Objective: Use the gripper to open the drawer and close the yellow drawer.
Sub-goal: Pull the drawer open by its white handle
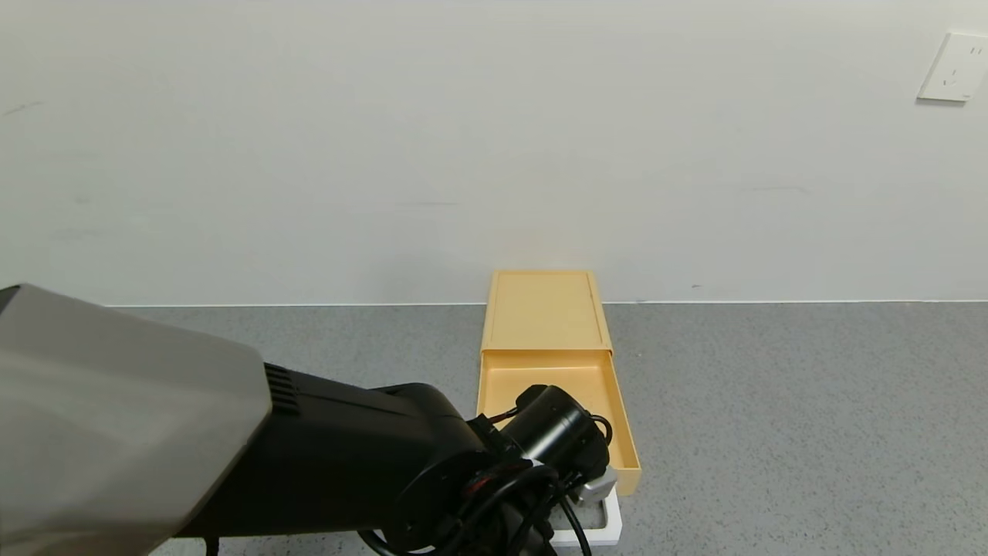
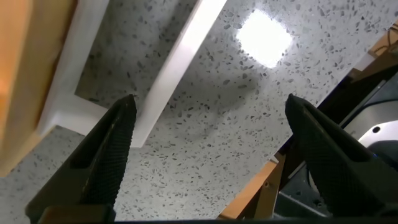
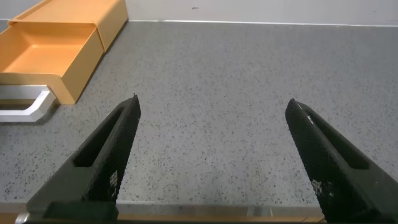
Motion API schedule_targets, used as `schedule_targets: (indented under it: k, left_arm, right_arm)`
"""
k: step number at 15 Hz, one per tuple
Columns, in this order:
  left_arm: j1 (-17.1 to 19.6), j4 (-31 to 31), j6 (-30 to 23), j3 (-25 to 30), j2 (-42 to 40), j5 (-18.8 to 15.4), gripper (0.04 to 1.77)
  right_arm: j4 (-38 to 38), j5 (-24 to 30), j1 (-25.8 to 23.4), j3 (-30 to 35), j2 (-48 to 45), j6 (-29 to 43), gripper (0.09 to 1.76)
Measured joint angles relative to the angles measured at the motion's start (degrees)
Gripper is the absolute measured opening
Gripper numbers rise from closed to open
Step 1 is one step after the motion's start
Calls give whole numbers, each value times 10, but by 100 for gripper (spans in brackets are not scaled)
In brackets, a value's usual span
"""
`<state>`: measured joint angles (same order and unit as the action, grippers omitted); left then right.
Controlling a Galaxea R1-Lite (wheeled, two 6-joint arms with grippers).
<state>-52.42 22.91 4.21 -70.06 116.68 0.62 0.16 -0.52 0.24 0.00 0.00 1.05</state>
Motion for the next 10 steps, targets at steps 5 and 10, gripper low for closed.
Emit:
schedule_targets:
  k: [5,10]
  left_arm:
    - [3,22,1,-42,-42,26,172]
    - [25,66,-35,-89,-122,131,172]
  right_arm:
    - [0,0,0,0,0,0,171]
    - [0,0,0,0,0,0,171]
